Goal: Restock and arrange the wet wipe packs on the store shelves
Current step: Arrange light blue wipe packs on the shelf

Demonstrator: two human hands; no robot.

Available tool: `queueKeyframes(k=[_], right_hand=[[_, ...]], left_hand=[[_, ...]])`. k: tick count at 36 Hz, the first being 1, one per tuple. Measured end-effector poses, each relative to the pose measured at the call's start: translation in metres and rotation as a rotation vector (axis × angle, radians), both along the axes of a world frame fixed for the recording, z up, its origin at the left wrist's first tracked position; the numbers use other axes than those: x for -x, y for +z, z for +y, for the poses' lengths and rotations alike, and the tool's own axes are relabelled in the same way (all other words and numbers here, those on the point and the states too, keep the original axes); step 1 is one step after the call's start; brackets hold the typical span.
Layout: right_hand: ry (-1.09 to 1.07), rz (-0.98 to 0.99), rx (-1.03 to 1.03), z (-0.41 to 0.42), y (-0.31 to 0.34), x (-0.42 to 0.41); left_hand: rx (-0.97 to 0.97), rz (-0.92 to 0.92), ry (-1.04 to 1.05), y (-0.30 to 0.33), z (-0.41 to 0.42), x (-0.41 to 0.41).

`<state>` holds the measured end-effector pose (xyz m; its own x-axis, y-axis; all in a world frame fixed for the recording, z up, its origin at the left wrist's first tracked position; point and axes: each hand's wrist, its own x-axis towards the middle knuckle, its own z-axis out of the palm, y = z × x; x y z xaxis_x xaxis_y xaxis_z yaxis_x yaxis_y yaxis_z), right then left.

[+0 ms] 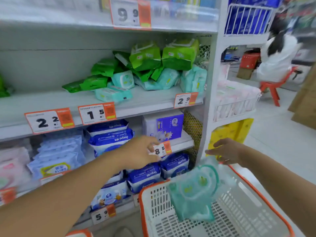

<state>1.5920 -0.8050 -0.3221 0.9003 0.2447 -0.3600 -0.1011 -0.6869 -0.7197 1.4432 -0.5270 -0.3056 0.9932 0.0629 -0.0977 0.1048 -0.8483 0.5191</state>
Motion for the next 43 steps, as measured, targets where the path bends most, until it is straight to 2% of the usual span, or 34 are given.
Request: queueKeyframes(k=[1, 2, 4, 6, 8, 11, 14, 15, 17, 20, 22, 25, 33, 37, 43], right_hand=[[-0.063, -0.134, 0.055, 0.005, 0.003, -0.002], [-0.086, -0.298, 0.028, 0.015, 0.013, -0.006], [-0.056, -0.582, -0.164, 0.041, 0.046, -0.001], [-0.005, -0.800, -0.327, 0.074, 0.089, 0.004], [-0.005, -0.897, -0.430, 0.106, 0.129, 0.003], [-0.109, -0.713, -0.513, 0.150, 0.169, -0.027], [-0.222, -0.489, -0.706, 0.186, 0.170, -0.106], [-0.309, -0.432, -0.798, 0.196, 0.170, -0.121], [-0.455, -0.312, -0.994, 0.204, 0.183, -0.097], [-0.543, -0.114, -1.183, 0.220, 0.192, -0.076], [-0.521, 0.000, -1.224, 0.228, 0.191, -0.079], [-0.361, 0.180, -1.249, 0.233, 0.191, -0.083], [-0.449, 0.311, -1.342, 0.235, 0.197, -0.071], [-0.426, 0.287, -1.451, 0.243, 0.194, -0.070], [-0.399, 0.250, -1.451, 0.239, 0.178, -0.057]], left_hand=[[-0.028, -0.128, 0.015, 0.009, 0.005, -0.003], [-0.080, -0.267, 0.031, 0.023, 0.011, -0.009], [-0.208, -0.466, 0.058, 0.053, 0.025, -0.019], [-0.342, -0.522, 0.114, 0.086, 0.039, -0.032], [-0.456, -0.415, 0.178, 0.110, 0.055, -0.045], [-0.499, -0.202, 0.221, 0.120, 0.081, -0.061], [-0.564, -0.019, 0.171, 0.107, 0.097, -0.065], [-0.586, -0.002, 0.168, 0.101, 0.100, -0.065], [-0.620, -0.020, 0.182, 0.092, 0.104, -0.066], [-0.642, -0.066, 0.187, 0.090, 0.107, -0.069], [-0.640, -0.061, 0.184, 0.089, 0.110, -0.071], [-0.632, -0.046, 0.178, 0.090, 0.113, -0.074], [-0.611, -0.023, 0.176, 0.089, 0.112, -0.073], [-0.589, -0.018, 0.176, 0.091, 0.112, -0.072], [-0.505, -0.060, 0.165, 0.088, 0.119, -0.066]])
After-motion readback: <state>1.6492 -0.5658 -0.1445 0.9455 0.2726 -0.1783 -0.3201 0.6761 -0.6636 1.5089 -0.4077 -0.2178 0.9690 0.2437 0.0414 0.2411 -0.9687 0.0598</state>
